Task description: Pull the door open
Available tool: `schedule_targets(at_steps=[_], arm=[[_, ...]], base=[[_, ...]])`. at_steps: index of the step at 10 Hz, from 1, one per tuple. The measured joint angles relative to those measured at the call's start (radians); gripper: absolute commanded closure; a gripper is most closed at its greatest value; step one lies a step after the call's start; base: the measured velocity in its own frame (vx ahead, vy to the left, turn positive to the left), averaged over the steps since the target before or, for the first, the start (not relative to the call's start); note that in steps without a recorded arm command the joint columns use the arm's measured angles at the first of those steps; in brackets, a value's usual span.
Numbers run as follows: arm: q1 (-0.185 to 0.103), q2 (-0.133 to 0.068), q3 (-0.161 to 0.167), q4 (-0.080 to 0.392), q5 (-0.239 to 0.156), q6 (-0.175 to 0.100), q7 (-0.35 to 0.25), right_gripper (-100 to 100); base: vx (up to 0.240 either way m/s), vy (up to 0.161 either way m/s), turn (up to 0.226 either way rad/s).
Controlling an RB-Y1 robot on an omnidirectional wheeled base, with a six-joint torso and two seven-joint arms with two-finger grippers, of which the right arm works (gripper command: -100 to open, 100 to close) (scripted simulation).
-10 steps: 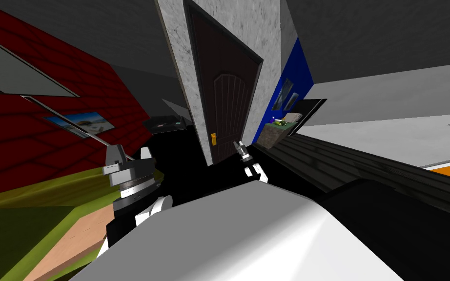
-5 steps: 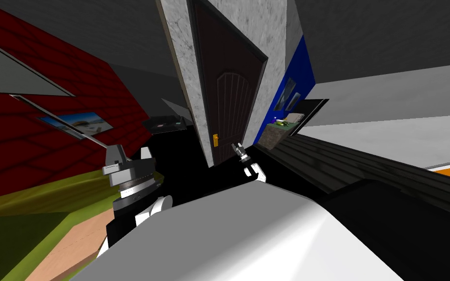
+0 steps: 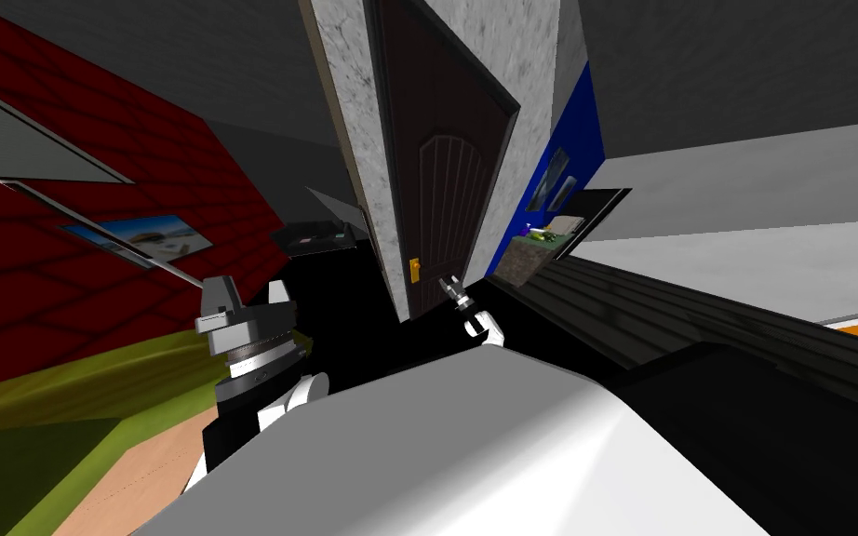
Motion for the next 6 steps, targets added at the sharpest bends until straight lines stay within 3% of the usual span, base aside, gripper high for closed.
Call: schedule_targets(at_steps=[6], arm=[[-0.056, 0.007, -0.012, 0.123, 0.107, 0.004, 0.050, -100]], base=[[0.109, 0.059, -0.002]])
